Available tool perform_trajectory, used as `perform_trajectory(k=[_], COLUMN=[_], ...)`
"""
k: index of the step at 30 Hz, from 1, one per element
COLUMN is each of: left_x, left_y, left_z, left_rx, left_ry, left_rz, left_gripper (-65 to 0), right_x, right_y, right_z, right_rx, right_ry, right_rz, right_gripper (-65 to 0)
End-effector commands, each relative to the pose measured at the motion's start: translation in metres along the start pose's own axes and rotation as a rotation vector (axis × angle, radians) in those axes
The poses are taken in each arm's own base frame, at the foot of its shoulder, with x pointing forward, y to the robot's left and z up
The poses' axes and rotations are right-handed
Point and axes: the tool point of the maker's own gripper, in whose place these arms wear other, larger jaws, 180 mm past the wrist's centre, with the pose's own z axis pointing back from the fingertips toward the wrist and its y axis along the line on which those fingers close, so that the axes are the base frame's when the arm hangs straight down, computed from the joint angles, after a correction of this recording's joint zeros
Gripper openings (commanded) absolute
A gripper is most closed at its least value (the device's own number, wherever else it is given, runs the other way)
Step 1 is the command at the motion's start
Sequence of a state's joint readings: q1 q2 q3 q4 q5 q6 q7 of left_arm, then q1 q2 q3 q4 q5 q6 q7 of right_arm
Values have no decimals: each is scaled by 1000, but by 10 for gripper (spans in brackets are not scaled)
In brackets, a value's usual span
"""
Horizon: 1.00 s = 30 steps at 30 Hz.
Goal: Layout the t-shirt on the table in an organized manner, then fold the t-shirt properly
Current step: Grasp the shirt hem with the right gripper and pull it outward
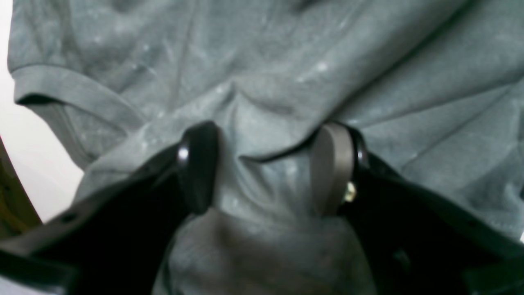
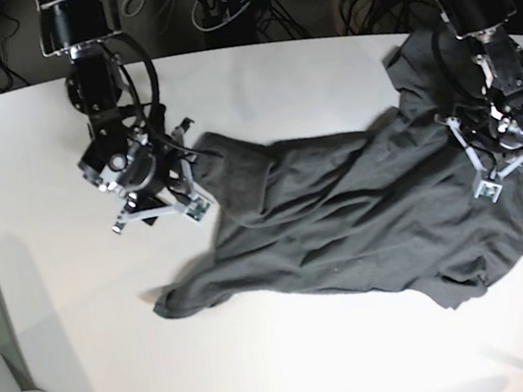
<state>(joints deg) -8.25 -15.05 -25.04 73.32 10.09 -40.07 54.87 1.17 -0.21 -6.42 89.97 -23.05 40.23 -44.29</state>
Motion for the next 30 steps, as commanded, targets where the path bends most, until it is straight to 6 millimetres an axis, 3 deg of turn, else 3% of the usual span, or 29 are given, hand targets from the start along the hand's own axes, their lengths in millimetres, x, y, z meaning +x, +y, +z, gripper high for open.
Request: perform_trajectory(k=[1,7,11,14,18,21,26,30], left_x=[-20,-16,-8,-8,0,-2,5,5], left_y=[7,8,22,31,53,64,73,71], left_z=[0,0,5,8,17,22,26,25], left_rx=[30,31,58,76,120,141,158,154], left_ry=[91,84,69,72,59,66,55,53], left_rz=[-19,-21,-23,-28,-32,-37,-34,-35], left_gripper=[-299,-299,-299,-299,-299,-299,-299,-299], right_x=[12,4,-1,-12,-35,-45,-24,-5], right_y=[3,62,96,105,84,51,-23,-68], right_z=[3,5,19,31,32,32,36,31], right_rx=[0,108,162,182,151,85,-85,-166], right_ry=[-40,-30,-82,-126,-88,-59,-94,-123], right_rz=[9,86,179,230,289,270,154,60], right_gripper=[-340,-340,-340,-340,-340,-341,-337,-335])
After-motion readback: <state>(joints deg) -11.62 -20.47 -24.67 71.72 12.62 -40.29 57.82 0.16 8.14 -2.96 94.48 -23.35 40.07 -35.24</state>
